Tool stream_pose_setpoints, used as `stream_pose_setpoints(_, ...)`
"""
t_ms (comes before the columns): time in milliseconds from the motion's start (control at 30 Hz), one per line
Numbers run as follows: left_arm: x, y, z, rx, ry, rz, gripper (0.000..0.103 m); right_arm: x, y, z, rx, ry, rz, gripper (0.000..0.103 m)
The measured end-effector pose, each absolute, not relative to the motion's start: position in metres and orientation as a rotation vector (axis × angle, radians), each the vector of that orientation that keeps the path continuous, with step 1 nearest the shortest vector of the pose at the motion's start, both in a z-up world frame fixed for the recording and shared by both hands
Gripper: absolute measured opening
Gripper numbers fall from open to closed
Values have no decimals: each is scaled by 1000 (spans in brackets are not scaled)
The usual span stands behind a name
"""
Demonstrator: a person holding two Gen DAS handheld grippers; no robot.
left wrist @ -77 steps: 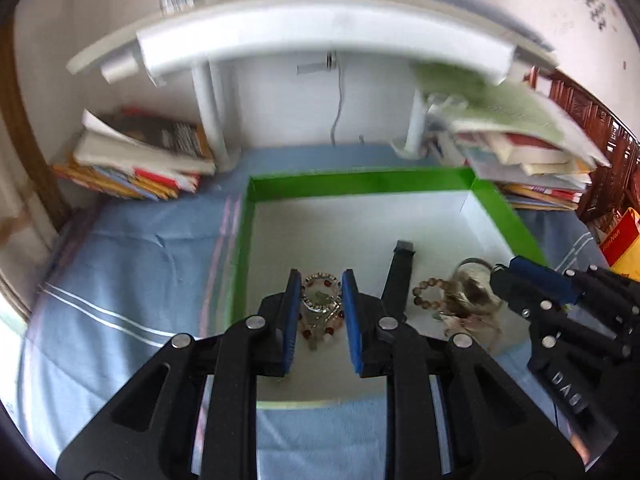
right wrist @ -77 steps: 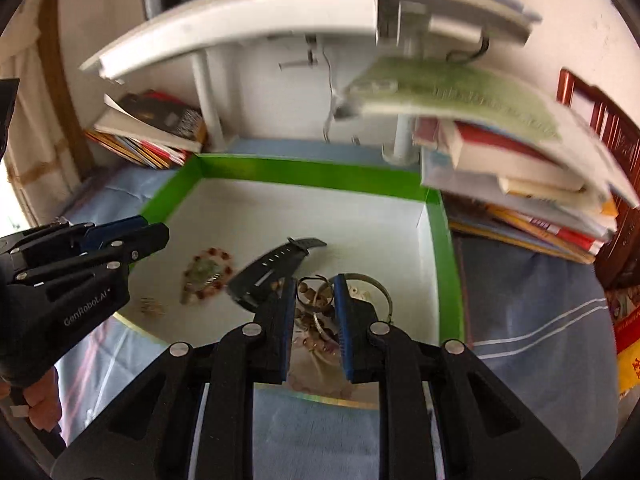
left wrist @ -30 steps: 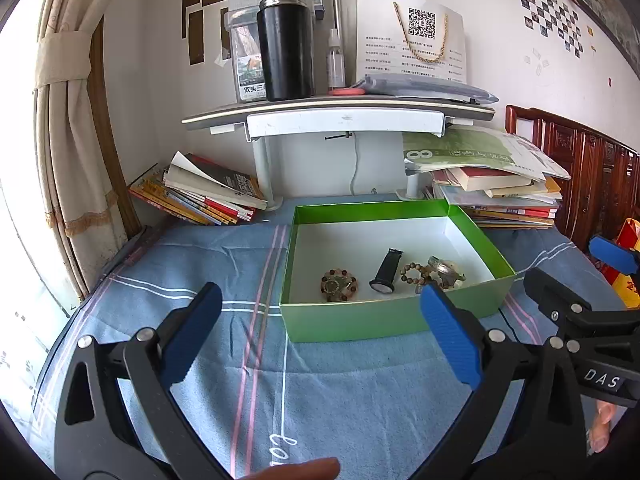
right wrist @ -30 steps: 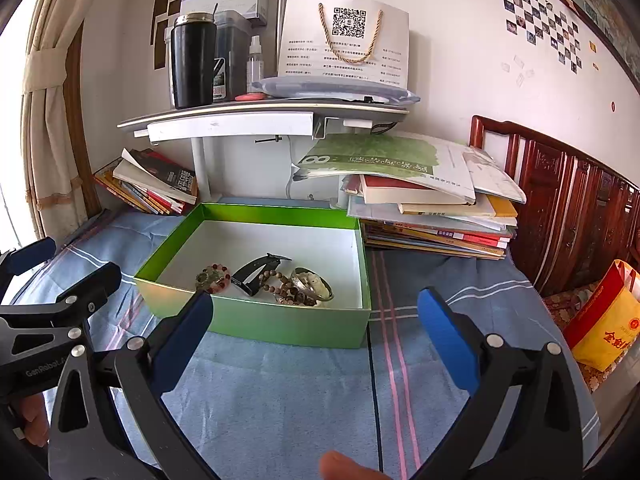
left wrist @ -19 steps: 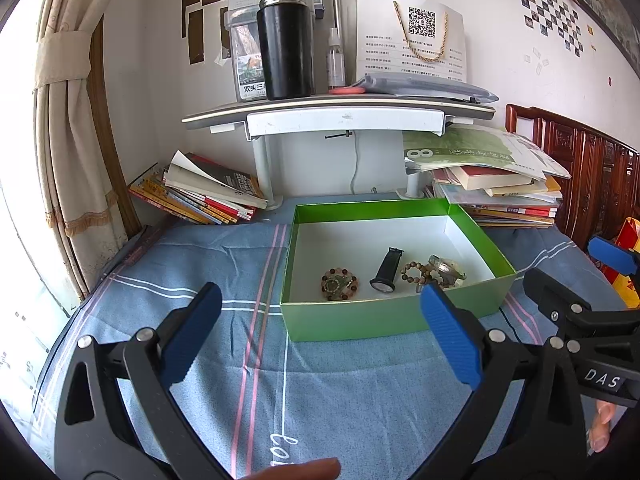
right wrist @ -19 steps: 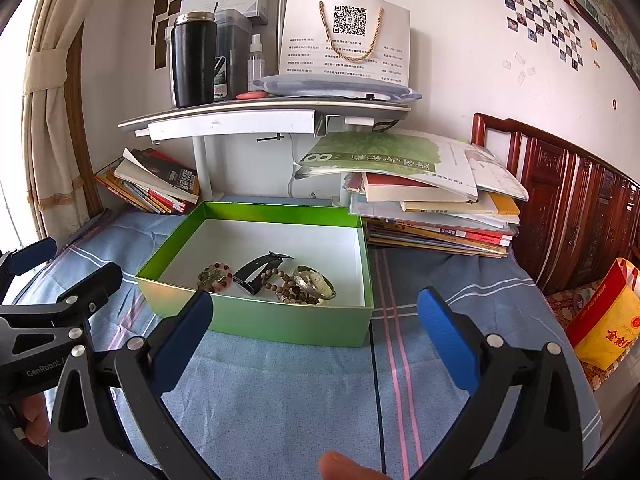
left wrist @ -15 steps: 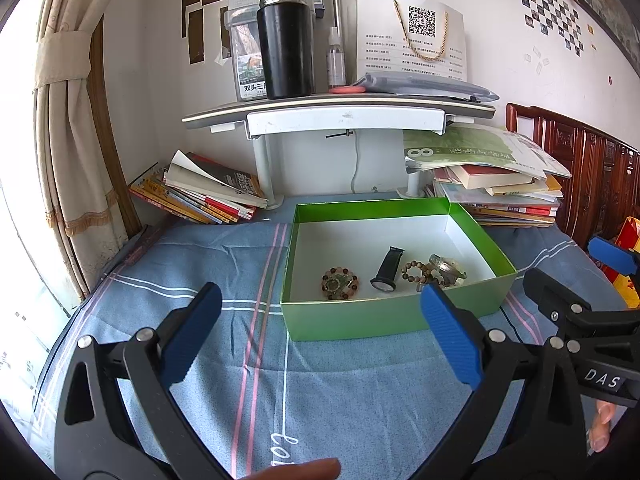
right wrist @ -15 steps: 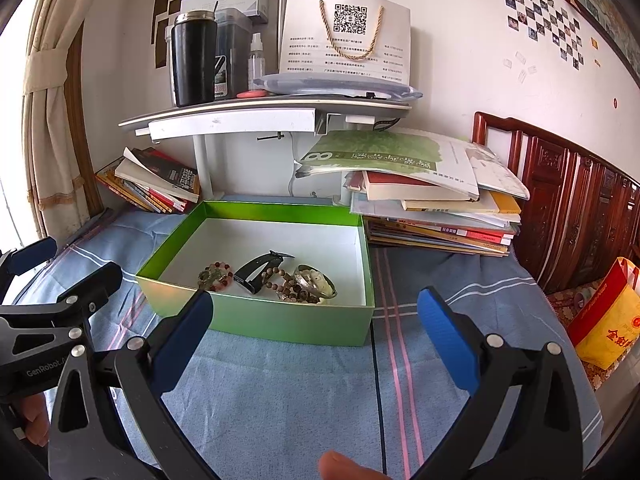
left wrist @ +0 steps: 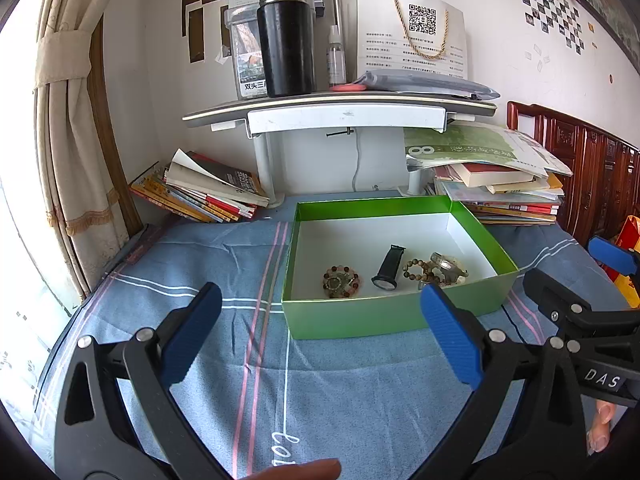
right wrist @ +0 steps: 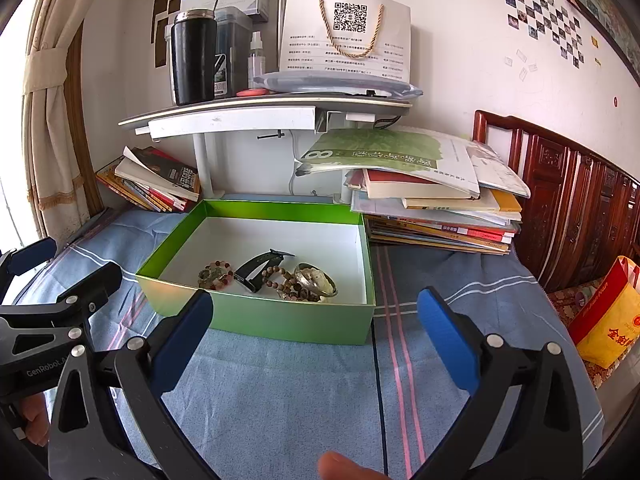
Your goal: Organize jewelry
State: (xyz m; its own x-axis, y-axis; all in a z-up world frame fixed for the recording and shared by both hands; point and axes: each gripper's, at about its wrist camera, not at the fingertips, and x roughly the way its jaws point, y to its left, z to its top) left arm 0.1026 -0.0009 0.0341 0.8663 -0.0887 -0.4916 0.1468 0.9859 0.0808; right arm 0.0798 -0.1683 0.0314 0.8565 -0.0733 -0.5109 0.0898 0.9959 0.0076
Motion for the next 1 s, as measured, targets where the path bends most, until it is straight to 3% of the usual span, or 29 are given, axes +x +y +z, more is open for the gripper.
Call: stream_pose_setpoints(1000, 101, -2, 34, 120, 510, -121, 99, 80, -169, 30, 32, 535, -86, 100)
